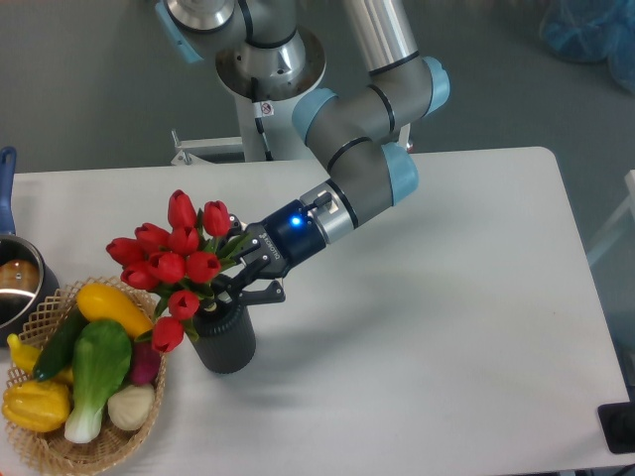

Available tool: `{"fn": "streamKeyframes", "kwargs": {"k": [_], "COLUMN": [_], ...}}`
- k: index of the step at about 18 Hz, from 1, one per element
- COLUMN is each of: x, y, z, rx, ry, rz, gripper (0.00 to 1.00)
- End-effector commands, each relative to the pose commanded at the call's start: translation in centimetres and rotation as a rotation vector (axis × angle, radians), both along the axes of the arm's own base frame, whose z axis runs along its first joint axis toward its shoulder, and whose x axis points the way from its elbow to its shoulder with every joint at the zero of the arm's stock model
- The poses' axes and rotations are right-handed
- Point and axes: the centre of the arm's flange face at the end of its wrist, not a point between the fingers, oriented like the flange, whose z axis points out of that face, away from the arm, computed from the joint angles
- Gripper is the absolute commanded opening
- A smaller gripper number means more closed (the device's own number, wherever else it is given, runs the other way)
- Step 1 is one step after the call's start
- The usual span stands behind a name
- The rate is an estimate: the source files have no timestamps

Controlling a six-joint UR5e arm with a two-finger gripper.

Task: Insert the flowers into the vase

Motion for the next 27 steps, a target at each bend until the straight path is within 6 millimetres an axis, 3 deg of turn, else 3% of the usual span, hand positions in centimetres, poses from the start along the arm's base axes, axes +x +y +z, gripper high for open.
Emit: {"fn": "streamKeyframes", "kwargs": {"k": [3, 5, 10, 14, 17, 22, 27], "x": [0.0, 0.0, 0.0, -0.1, -0.2, -1.1, -2.3], "y": [0.0, 0.0, 0.0, 0.0, -0.1, -0.6, -2.1], "z": [-0.2, -0.2, -0.2, -0.3, -0.2, -0.1, 0.6], "rx": [0.000, 0.006, 0.007, 0.009, 0.011, 0.001, -0.215], "ry": [0.000, 0.009, 0.010, 0.014, 0.016, 0.023, 0.207], "rz": [0.000, -0.002, -0.002, -0.002, -0.001, 0.018, 0.044], "gripper": [0.43, 0.52, 0.54, 0.73, 0.98, 1.00, 1.00]}}
